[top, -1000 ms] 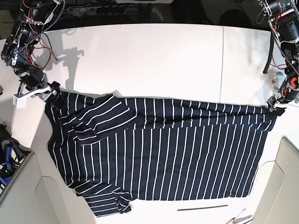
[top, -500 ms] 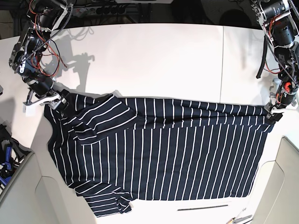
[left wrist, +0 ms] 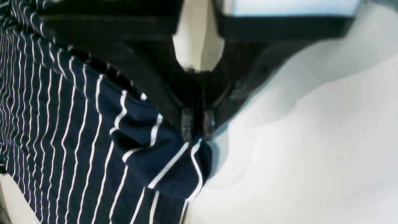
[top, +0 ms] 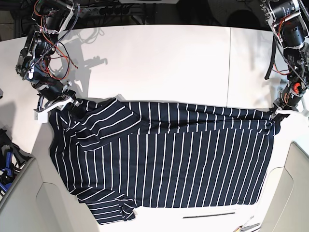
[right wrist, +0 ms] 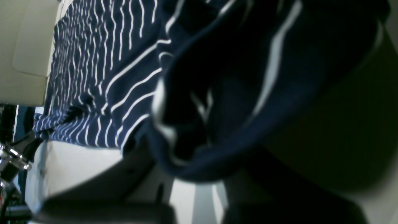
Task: Fold the T-shirt properly
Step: 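Lift the shoulder edge with both grippers and fold it over the body, then release the shirt and raise both grippers away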
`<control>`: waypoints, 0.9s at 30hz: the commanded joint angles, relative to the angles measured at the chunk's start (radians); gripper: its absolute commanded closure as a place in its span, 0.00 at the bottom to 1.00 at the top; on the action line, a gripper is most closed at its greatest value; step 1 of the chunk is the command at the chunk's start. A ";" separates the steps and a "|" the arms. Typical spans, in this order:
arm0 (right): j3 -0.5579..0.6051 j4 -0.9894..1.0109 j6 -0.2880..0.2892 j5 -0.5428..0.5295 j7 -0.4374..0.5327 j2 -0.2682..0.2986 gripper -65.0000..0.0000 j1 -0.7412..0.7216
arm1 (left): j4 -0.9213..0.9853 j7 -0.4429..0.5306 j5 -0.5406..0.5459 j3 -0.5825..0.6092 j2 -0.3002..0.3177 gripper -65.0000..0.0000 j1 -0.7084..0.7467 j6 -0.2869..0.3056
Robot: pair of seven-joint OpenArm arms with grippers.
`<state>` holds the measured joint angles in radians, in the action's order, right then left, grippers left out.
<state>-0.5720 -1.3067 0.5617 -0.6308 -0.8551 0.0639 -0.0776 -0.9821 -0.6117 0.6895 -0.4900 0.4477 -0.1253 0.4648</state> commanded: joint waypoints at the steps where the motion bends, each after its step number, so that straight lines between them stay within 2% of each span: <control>1: -0.004 -0.024 0.019 -0.031 -0.016 0.008 1.00 -0.015 | -0.015 -0.031 -0.011 -0.001 0.027 1.00 -0.002 -0.004; 6: -0.005 -0.080 0.023 -0.068 -0.100 0.008 1.00 0.008 | -0.069 -0.070 0.042 -0.015 0.071 1.00 0.057 0.064; 15: -0.005 -0.260 0.022 -0.080 -0.136 0.027 1.00 0.116 | -0.285 -0.133 0.126 -0.160 0.077 1.00 0.253 0.064; 21: -0.005 -0.330 0.022 -0.118 -0.167 0.052 1.00 0.189 | -0.372 -0.141 0.148 -0.174 0.076 1.00 0.353 0.063; 27: -0.008 -0.381 0.023 -0.141 -0.171 0.052 1.00 0.292 | -0.394 -0.145 0.156 -0.205 0.076 1.00 0.428 0.064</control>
<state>-0.5747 -1.6676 0.5777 -0.7483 -1.0382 0.1051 0.2195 -1.3575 -0.7719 0.8299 -0.6849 0.4984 0.3058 0.5251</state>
